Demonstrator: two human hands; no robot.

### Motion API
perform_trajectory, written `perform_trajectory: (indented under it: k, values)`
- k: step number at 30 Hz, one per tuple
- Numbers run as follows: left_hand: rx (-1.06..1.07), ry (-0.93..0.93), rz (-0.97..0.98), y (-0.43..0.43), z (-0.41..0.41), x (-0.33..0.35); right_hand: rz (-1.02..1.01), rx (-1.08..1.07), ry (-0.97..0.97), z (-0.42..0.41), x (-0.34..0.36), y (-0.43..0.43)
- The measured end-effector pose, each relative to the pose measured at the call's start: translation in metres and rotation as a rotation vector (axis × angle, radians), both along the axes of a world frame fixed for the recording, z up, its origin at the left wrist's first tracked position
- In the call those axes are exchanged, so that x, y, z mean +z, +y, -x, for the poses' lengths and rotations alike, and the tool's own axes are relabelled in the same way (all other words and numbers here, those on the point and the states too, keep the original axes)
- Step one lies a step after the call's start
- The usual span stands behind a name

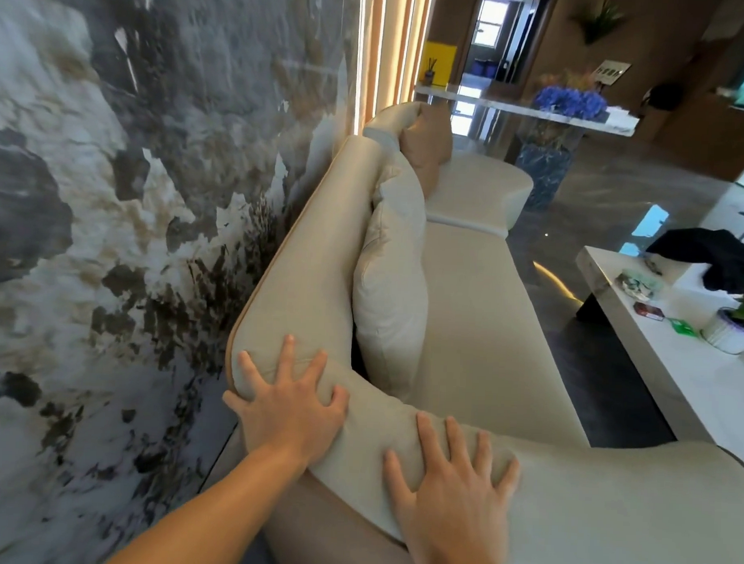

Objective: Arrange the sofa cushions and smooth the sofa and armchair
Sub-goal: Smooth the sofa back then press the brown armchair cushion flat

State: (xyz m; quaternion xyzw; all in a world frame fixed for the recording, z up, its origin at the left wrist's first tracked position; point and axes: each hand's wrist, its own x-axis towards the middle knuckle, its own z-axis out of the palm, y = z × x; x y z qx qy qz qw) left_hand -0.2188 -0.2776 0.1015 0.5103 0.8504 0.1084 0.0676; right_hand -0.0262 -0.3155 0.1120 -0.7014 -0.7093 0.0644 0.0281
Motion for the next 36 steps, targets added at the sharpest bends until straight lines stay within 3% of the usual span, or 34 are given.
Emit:
perform_trajectory:
  k: [9, 18, 21, 24, 27, 36]
  values:
    - [0.005, 0.011, -0.050, 0.078, 0.049, -0.011, -0.025, 0.007, -0.027, 0.046, -0.008, 0.069]
    - [-0.038, 0.006, -0.046, 0.083, 0.061, -0.004, 0.030, 0.025, -0.046, 0.059, -0.006, 0.073]
    - [-0.338, 0.187, -0.085, 0.086, 0.067, 0.000, 0.138, 0.173, 0.023, 0.024, 0.014, 0.105]
    - [-0.641, 0.184, -0.073, 0.097, 0.074, 0.000, 0.204, 0.098, 0.012, -0.036, 0.022, 0.133]
    - [-0.670, 0.106, -0.087, 0.100, 0.082, -0.001, 0.228, 0.006, -0.070, -0.054, 0.007, 0.128]
    - [-0.722, 0.051, -0.119, 0.092, 0.112, 0.004, 0.153, 0.014, -0.014, -0.027, 0.004, 0.113]
